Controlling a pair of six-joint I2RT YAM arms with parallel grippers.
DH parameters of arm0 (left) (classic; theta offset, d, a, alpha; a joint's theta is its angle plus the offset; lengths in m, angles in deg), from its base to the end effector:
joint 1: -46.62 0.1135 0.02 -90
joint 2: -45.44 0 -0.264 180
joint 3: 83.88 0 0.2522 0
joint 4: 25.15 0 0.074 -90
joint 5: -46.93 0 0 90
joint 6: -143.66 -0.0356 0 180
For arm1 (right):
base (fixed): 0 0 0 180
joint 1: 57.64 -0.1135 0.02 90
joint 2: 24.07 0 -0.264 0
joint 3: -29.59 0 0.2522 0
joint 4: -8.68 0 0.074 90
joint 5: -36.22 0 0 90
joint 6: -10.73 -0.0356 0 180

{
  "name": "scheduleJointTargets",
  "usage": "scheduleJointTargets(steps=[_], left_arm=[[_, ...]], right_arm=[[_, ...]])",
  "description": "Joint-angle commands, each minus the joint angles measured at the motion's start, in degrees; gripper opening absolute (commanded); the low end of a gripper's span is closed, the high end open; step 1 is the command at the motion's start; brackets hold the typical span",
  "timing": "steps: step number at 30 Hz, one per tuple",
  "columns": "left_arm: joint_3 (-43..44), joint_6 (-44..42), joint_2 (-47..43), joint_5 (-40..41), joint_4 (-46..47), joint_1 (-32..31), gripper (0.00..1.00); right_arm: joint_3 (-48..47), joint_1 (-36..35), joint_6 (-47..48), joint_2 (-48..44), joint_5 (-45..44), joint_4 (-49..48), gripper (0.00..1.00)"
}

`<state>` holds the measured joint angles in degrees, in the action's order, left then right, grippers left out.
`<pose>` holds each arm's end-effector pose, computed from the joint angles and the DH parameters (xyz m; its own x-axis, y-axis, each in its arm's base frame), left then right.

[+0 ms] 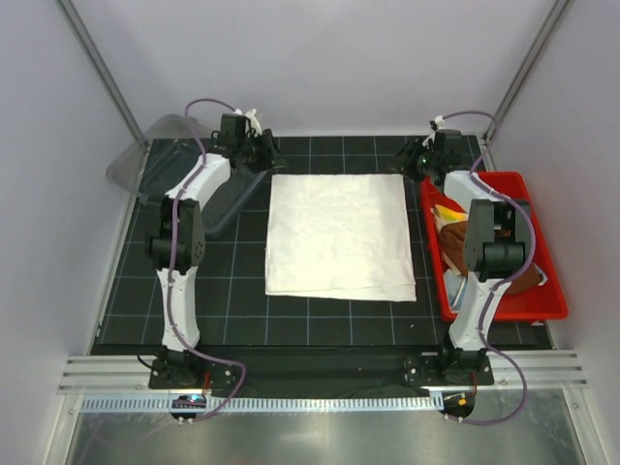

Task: Fold and stack the towels
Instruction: Fold the towel

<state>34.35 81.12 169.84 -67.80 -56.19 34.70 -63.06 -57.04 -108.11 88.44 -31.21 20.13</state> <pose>0.4906 -0.1188 0.2399 -0.7619 -0.2672 -0.5900 0.1829 0.7851 -0.5917 0.4497 0.0090 0.2162 -0.6087 0.4518 -0.6522 -0.0281 0.8092 0.5868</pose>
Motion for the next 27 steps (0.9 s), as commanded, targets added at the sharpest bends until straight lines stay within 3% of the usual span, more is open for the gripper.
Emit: scheduleJointTargets(steps=[1,2,6,11,14,19,27], left_arm=[[5.66,-3.37,-3.63,5.12,-2.31,0.32,0.48],[5.49,-3.82,-6.51,9.92,-3.63,0.15,0.49],[-2.92,-5.23,-18.29,15.58,-7.59,-2.13,0.51],[-25.77,1.88,-33.5,18.75,-9.7,-8.89,0.49],[-36.33,3.29,-41.41,26.55,-12.07,-16.1,0.5],[-49.08,10.06,-48.54,26.4,-10.5,-21.81,0.48],[-60.6,12.88,-47.94,28.86,-5.23,-22.62,0.47]], right_arm=[[-11.88,0.28,2.91,-1.06,-8.74,12.63,0.53],[-14.94,0.28,3.7,-1.67,-10.42,16.51,0.54],[-16.38,-0.78,6.07,-7.29,-21.3,34.24,0.54],[-10.69,-10.61,4.77,-15.01,-33.37,51.33,0.45],[-1.46,-15.52,-1.29,-21.68,-36.0,52.75,0.46],[11.09,-18.97,-10.96,-29.97,-40.14,55.39,0.43],[22.9,-23.01,-17.13,-37.89,-46.73,56.45,0.47]])
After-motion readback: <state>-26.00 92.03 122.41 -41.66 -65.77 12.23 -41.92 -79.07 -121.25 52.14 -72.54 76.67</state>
